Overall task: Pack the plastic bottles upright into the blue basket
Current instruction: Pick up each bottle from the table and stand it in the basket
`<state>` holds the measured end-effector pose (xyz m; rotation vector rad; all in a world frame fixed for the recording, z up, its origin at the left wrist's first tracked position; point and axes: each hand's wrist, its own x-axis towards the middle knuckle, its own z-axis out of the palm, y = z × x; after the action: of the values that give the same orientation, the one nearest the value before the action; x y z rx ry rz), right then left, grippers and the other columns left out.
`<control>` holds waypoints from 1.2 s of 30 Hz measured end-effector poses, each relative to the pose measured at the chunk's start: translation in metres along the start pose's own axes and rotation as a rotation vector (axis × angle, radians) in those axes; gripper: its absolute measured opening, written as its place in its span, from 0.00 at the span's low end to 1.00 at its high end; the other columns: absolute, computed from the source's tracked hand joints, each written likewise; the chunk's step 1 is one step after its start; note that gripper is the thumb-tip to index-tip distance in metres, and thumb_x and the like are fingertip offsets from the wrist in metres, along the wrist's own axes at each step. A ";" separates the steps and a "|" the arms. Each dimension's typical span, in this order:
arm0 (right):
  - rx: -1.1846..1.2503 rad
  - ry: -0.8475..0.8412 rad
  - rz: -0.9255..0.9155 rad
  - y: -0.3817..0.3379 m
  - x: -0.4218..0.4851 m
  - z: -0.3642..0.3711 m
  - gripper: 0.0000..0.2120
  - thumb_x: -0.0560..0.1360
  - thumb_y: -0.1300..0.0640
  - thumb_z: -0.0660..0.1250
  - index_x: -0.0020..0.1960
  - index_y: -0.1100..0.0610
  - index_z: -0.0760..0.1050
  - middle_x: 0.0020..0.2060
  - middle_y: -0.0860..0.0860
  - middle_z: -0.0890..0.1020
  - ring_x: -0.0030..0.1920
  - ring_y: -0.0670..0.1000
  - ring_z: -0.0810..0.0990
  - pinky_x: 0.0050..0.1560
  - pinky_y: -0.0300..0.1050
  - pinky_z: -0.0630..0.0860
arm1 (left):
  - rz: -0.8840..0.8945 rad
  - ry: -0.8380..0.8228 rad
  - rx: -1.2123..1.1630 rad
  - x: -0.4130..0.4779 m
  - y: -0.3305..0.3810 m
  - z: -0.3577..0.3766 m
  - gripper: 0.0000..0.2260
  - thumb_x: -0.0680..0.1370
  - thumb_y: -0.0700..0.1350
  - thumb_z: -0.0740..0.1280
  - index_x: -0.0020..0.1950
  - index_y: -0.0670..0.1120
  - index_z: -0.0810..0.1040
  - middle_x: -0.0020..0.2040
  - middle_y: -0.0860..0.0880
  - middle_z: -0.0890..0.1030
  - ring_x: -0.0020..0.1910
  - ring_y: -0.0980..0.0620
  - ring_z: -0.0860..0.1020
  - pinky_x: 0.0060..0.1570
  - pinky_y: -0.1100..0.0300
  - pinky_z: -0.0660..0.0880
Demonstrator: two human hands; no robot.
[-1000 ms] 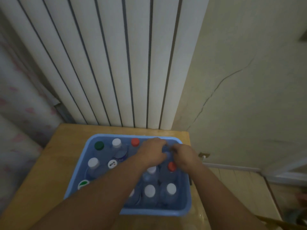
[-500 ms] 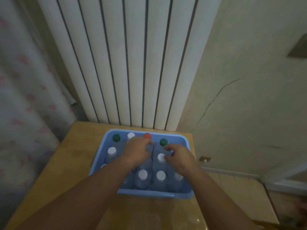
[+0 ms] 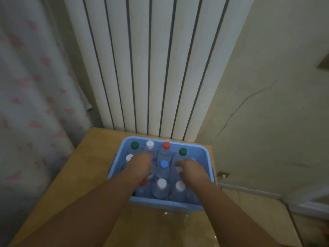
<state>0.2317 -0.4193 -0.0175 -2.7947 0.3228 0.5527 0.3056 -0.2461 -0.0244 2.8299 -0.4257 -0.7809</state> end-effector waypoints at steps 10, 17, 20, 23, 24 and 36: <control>0.058 -0.001 0.090 0.004 0.008 0.007 0.22 0.74 0.56 0.63 0.66 0.42 0.69 0.62 0.52 0.74 0.60 0.59 0.74 0.61 0.56 0.74 | 0.077 0.037 -0.048 0.007 -0.011 -0.002 0.16 0.81 0.43 0.61 0.69 0.45 0.74 0.65 0.43 0.77 0.62 0.45 0.76 0.40 0.68 0.73; 0.127 0.104 0.061 0.006 -0.003 0.008 0.21 0.75 0.53 0.63 0.67 0.46 0.70 0.63 0.51 0.74 0.60 0.57 0.75 0.61 0.50 0.73 | 0.116 0.077 0.042 -0.002 -0.007 -0.009 0.14 0.76 0.48 0.68 0.61 0.49 0.78 0.54 0.47 0.81 0.53 0.48 0.79 0.56 0.53 0.77; 0.179 0.311 0.028 0.002 -0.019 0.009 0.09 0.75 0.50 0.63 0.54 0.49 0.75 0.53 0.50 0.76 0.52 0.54 0.77 0.53 0.47 0.74 | 0.203 0.248 0.027 -0.013 -0.008 -0.004 0.15 0.75 0.48 0.68 0.61 0.50 0.76 0.55 0.49 0.79 0.53 0.49 0.77 0.53 0.54 0.77; 0.181 0.203 0.025 -0.004 -0.033 0.008 0.06 0.74 0.47 0.63 0.44 0.49 0.74 0.38 0.48 0.78 0.44 0.52 0.78 0.46 0.46 0.77 | 0.246 0.377 0.037 -0.028 -0.008 -0.001 0.10 0.77 0.46 0.65 0.58 0.49 0.77 0.56 0.49 0.78 0.52 0.49 0.77 0.53 0.52 0.77; 0.171 0.114 0.020 -0.005 -0.037 0.008 0.08 0.74 0.45 0.64 0.47 0.48 0.75 0.40 0.48 0.79 0.45 0.52 0.78 0.46 0.46 0.77 | 0.247 0.332 0.035 -0.033 -0.009 0.000 0.09 0.78 0.46 0.64 0.57 0.50 0.77 0.56 0.50 0.78 0.52 0.49 0.77 0.52 0.52 0.77; 0.073 0.046 0.061 -0.014 -0.058 0.020 0.14 0.74 0.54 0.66 0.59 0.52 0.78 0.53 0.53 0.81 0.48 0.52 0.77 0.45 0.40 0.69 | 0.247 0.037 0.233 -0.053 -0.022 0.002 0.07 0.74 0.45 0.68 0.46 0.42 0.83 0.46 0.41 0.82 0.49 0.43 0.80 0.43 0.57 0.73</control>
<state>0.1762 -0.3907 -0.0088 -2.7380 0.4308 0.4806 0.2657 -0.2092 -0.0062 2.9139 -0.8944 -0.6665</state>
